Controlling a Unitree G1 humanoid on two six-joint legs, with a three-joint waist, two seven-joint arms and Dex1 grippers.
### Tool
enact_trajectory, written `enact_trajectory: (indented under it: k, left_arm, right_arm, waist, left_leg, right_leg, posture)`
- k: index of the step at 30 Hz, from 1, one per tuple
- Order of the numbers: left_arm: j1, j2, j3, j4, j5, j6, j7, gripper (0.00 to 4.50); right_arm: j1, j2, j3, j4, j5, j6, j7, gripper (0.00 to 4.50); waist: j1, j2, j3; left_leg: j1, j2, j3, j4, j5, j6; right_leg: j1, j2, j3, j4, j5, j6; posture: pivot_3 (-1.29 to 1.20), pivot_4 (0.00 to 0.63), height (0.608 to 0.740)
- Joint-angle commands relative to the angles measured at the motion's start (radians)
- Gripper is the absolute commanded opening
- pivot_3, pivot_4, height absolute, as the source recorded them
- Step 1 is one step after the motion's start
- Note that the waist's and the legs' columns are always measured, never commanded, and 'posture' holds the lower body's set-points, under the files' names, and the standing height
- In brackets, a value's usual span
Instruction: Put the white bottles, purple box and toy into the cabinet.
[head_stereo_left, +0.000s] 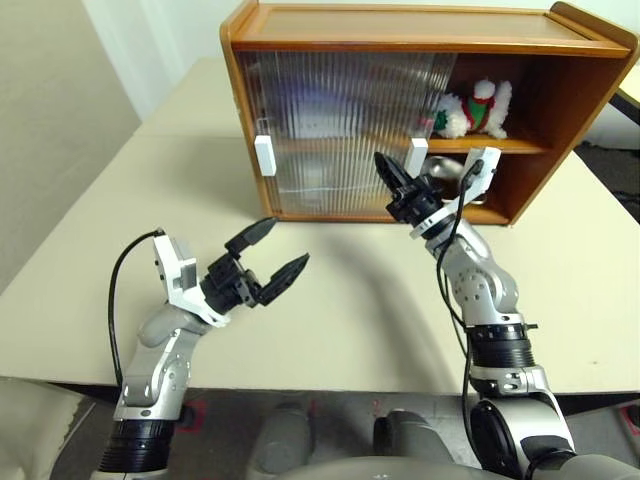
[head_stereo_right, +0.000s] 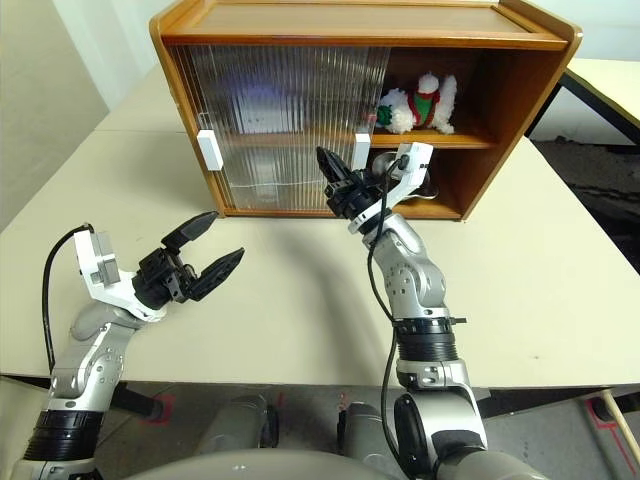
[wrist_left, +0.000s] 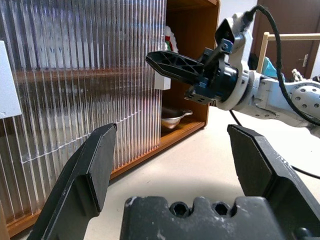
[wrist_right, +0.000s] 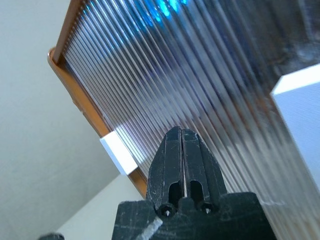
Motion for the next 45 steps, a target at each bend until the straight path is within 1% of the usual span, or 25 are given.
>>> enact_trajectory:
  k: [1, 6, 10, 16, 28, 33, 45]
  left_arm:
    - [-0.004, -0.003, -0.008, 0.015, 0.018, -0.006, -0.002, 4.50]
    - [-0.006, 0.001, -0.009, 0.022, 0.023, -0.007, -0.011, 4.50]
    - [-0.010, -0.001, -0.009, 0.028, 0.025, -0.009, -0.014, 4.50]
    - [-0.016, -0.004, -0.009, 0.035, 0.023, -0.012, -0.019, 4.50]
    - [-0.027, -0.008, -0.011, 0.047, 0.023, -0.013, -0.030, 4.50]
    - [-0.030, -0.011, -0.015, 0.050, 0.024, -0.012, -0.030, 4.50]
    - [-0.035, -0.010, -0.017, 0.053, 0.022, 0.000, -0.037, 4.50]
  right_arm:
    - [-0.034, 0.015, -0.072, 0.030, 0.022, 0.013, -0.097, 0.03]
    - [-0.062, 0.027, -0.130, 0.033, 0.049, 0.034, -0.171, 0.03]
    - [-0.039, 0.032, -0.162, 0.001, 0.060, 0.035, -0.227, 0.03]
    - [-0.005, 0.010, -0.178, -0.041, 0.040, 0.013, -0.264, 0.03]
    - [0.017, -0.052, -0.217, -0.044, -0.006, -0.050, -0.292, 0.03]
    - [0.029, -0.065, -0.244, -0.035, 0.001, -0.059, -0.303, 0.03]
    - [0.007, -0.161, -0.330, 0.065, -0.008, -0.122, -0.281, 0.03]
  waist:
    - [0.000, 0.000, 0.000]
    - [-0.002, 0.000, 0.000]
    - [-0.001, 0.000, 0.000]
    - [0.003, -0.001, -0.001]
    - [-0.001, -0.001, -0.001]
    - [-0.002, -0.001, -0.001]
    - [-0.004, -0.001, -0.001]
  left_leg:
    - [0.000, 0.000, 0.000, 0.000, 0.000, -0.001]
    - [0.000, 0.000, 0.000, 0.000, 0.000, 0.000]
    - [0.000, 0.000, 0.000, 0.000, 0.000, 0.001]
    - [0.000, -0.001, 0.000, 0.001, 0.000, 0.000]
    - [0.000, -0.001, 0.001, 0.001, 0.001, 0.001]
    - [0.000, 0.000, 0.000, 0.001, 0.001, 0.001]
    - [0.000, 0.000, 0.001, 0.001, 0.001, 0.002]
  right_leg:
    - [0.000, 0.000, 0.000, 0.000, 0.000, 0.000]
    - [0.000, 0.000, 0.000, 0.001, 0.000, -0.001]
    - [0.000, 0.001, 0.000, 0.001, 0.000, -0.001]
    - [0.000, -0.001, 0.000, 0.000, 0.001, 0.000]
    - [0.001, 0.000, 0.000, 0.000, 0.001, 0.000]
    - [0.001, 0.000, 0.000, 0.000, 0.000, 0.000]
    - [0.001, 0.001, 0.001, 0.000, 0.000, 0.000]
  posture:
    - [0.25, 0.000, 0.740]
    - [0.24, 0.000, 0.740]
    - [0.24, 0.000, 0.740]
    - [0.24, 0.000, 0.740]
    - [0.23, 0.000, 0.740]
    - [0.23, 0.000, 0.740]
    - [0.21, 0.000, 0.740]
